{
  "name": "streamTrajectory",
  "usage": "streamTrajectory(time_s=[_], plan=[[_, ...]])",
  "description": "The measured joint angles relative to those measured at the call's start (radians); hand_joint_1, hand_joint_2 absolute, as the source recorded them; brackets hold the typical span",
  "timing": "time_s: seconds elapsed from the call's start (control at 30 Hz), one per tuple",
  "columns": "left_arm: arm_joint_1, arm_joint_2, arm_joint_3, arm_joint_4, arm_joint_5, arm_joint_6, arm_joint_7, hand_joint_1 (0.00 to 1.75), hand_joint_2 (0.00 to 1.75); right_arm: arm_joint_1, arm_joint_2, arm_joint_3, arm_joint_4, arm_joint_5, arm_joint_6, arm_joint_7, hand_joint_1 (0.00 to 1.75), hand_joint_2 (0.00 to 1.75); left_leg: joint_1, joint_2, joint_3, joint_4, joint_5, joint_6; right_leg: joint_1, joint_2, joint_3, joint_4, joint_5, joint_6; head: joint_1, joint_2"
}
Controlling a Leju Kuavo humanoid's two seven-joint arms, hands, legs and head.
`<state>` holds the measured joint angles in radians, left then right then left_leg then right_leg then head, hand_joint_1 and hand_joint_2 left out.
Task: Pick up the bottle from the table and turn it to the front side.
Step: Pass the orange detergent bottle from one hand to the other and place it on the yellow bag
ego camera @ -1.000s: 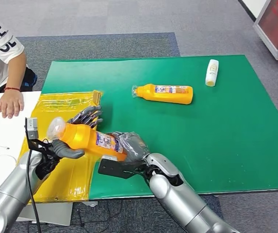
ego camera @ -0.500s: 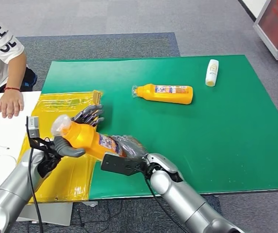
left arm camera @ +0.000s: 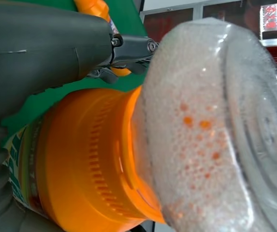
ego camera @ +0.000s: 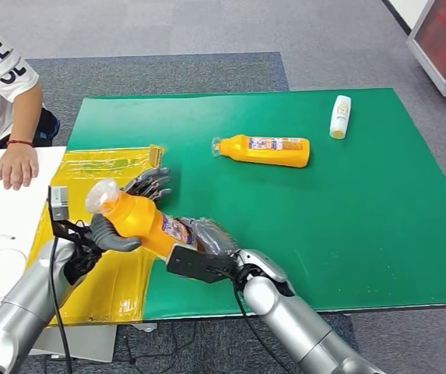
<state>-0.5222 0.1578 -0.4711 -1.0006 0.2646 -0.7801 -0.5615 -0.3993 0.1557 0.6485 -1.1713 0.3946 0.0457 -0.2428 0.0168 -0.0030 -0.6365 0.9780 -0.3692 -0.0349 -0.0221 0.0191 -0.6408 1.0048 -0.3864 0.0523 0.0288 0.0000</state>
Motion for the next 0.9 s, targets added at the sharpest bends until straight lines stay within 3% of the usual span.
streamTrajectory(time_s=[0.9], plan=[[0.000,-0.019,0.000,0.000,0.017,-0.002,0.028,0.00,1.75,0.026,-0.008,-0.021,-0.078,0.078,-0.029,0.013,1.75,1.75,0.000,0.000,0.000,0.000,0.000,0.000,0.000,0.000,0.000,0.000,0.000,0.000,0.000,0.000]])
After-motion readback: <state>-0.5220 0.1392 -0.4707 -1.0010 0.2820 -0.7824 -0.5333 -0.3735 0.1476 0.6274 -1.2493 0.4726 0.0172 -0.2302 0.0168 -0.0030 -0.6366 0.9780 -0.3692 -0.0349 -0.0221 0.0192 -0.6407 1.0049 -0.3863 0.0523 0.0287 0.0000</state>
